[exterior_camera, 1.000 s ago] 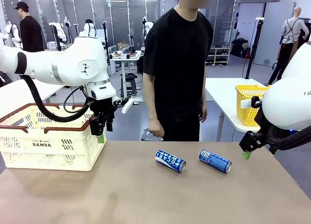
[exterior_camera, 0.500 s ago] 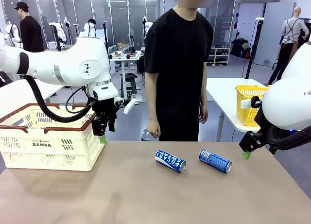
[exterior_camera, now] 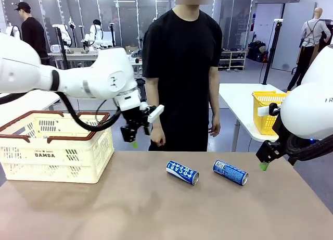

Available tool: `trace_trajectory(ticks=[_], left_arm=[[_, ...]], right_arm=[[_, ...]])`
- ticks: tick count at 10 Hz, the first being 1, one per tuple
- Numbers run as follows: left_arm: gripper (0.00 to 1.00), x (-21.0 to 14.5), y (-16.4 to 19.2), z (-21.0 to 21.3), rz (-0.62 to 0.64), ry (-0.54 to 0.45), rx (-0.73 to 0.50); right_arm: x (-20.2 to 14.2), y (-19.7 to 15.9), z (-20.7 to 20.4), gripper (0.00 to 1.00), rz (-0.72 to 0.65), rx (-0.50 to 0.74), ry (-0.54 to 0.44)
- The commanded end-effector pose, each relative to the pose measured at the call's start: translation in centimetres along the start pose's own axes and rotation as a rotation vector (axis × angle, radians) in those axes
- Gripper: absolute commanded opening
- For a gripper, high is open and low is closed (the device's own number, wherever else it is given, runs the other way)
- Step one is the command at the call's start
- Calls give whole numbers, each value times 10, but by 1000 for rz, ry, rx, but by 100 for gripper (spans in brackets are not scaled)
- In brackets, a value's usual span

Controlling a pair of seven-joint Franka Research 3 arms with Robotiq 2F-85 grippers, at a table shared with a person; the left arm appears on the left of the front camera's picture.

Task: Place the drinks into the Shopping basket.
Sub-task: Pick up one drink and place it into the Shopping basket.

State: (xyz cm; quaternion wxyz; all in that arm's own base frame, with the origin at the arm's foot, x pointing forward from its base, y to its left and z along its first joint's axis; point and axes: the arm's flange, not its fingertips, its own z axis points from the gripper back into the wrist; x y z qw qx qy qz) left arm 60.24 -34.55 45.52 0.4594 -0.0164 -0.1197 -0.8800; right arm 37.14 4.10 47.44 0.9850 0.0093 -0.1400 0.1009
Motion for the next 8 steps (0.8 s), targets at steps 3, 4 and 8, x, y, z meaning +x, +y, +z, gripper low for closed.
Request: trace_trajectory(ticks=[3, 4, 8], left_arm=[[94, 58, 87, -25, -233, -116, -127], [94, 72, 95, -31, -224, -139, -153], [94, 93, 105, -55, -158, -17, -198]], right_arm=[[1, -2, 1, 100, 17, -1, 4], [1, -2, 1, 100, 17, -1, 4], [1, -2, 1, 100, 17, -1, 4]])
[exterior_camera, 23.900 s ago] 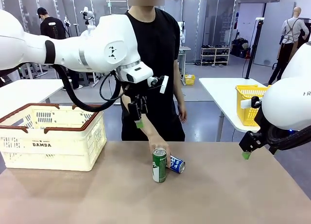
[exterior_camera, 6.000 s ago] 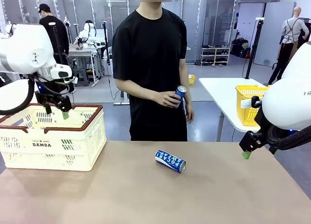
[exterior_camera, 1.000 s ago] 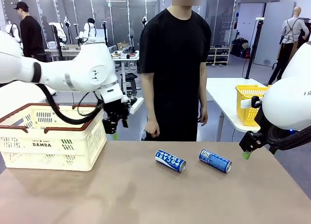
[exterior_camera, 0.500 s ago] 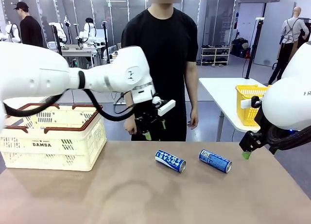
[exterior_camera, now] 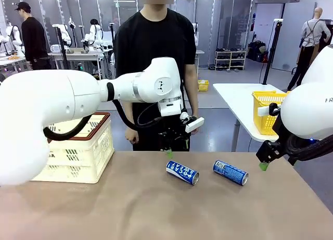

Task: Place the drinks into the Shopping basket.
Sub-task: Pick up one drink and place it into the Shopping basket.

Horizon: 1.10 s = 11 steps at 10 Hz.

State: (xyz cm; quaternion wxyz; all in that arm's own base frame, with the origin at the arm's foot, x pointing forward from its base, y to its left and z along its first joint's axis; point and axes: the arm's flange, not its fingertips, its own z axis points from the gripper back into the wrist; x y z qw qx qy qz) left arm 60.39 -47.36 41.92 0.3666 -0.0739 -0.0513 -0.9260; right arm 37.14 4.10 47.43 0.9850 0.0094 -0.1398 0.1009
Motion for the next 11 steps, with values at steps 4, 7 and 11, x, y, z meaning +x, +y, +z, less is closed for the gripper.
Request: trace_trajectory(ticks=[4, 7, 11], left_arm=[[94, -7, 40, 11, 93, 117, 8], [94, -7, 8, 0, 67, 91, 19], [94, -3, 17, -10, 75, 90, 24]], right_arm=[[1, -2, 1, 100, 17, -1, 3], [1, -2, 1, 100, 17, -1, 3], [1, -2, 1, 100, 17, -1, 3]])
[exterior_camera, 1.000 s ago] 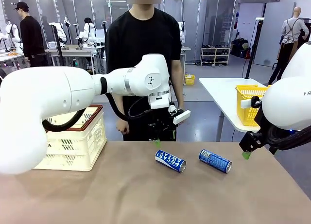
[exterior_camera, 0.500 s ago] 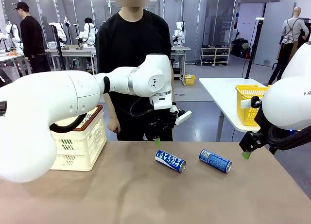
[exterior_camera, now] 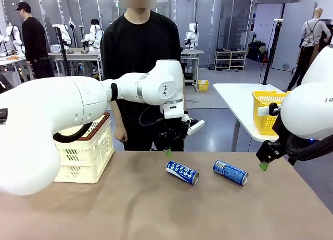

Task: Place the drinks into the Shopping basket.
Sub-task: Pick up one drink and place it into the Shopping basket.

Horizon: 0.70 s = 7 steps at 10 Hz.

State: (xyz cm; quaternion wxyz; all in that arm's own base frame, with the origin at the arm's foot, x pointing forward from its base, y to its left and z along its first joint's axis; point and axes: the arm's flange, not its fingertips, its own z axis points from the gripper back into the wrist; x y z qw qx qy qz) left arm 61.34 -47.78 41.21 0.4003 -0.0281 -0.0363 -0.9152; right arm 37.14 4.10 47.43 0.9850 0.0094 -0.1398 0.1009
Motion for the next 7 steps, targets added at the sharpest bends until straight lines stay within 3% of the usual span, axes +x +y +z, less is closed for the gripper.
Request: trace_trajectory(ticks=[1, 2, 7], left_arm=[[94, 7, 9, -7, 27, 17, 8], [94, 11, 9, -13, 44, 53, -9], [94, 22, 16, -55, 62, 21, -33]], right_arm=[[1, -2, 1, 100, 17, -1, 3], [1, -2, 1, 100, 17, -1, 3], [1, -2, 1, 100, 17, -1, 3]])
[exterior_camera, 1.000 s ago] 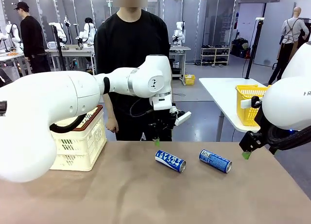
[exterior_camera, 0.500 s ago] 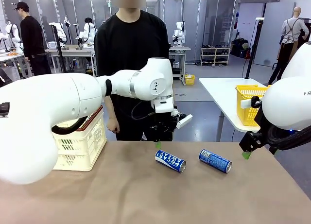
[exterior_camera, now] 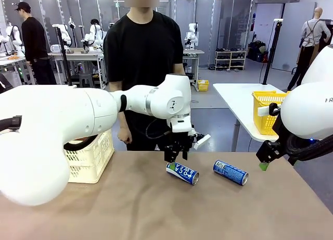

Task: Place the drinks into the Shopping basket.
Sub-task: Pick up one drink and place it into the Shopping basket.

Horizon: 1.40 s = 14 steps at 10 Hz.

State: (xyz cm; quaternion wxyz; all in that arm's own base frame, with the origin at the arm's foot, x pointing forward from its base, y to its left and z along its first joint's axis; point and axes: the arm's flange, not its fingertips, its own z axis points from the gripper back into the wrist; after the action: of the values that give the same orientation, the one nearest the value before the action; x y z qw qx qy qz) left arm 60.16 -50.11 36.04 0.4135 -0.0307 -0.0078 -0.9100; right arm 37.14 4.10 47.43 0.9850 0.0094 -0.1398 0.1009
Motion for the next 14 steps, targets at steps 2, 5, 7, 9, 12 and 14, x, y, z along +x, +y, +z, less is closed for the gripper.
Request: trace_trajectory(ticks=[2, 5, 7, 9, 12, 14], left_arm=[[94, 3, 14, -15, 45, -7, 9], [94, 1, 18, -30, 68, 0, 27], [94, -2, 21, -38, 79, -3, 23], [94, -2, 23, -44, 80, 6, 18], [88, -4, 27, -47, 83, -4, 34], [69, -3, 29, -48, 83, -13, 36]], right_arm=[[1, -2, 1, 100, 17, -1, 3], [1, -2, 1, 100, 17, -1, 3], [1, -2, 1, 100, 17, -1, 3], [1, -2, 1, 100, 17, -1, 3], [1, -2, 1, 100, 17, -1, 3], [1, -2, 1, 100, 17, -1, 3]])
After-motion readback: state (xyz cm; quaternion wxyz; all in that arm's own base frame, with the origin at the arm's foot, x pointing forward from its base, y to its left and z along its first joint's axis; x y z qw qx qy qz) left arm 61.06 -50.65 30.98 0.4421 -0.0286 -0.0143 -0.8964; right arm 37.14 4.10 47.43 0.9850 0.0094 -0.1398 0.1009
